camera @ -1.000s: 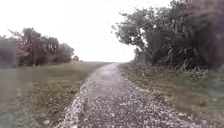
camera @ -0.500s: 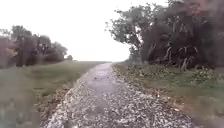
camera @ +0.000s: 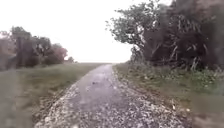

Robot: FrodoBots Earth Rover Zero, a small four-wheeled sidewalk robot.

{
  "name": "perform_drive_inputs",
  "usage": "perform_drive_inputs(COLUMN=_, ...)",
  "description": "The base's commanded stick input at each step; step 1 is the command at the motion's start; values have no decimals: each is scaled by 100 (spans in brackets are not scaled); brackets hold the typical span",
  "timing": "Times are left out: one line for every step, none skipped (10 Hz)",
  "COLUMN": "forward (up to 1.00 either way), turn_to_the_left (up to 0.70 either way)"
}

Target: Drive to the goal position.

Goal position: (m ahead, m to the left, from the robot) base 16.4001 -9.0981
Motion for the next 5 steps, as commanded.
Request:
perform_drive_inputs(forward=100, turn_to_the_left=28)
perform_drive_inputs(forward=100, turn_to_the_left=29)
perform_drive_inputs(forward=100, turn_to_the_left=14)
perform_drive_inputs(forward=100, turn_to_the_left=8)
perform_drive_inputs(forward=100, turn_to_the_left=2)
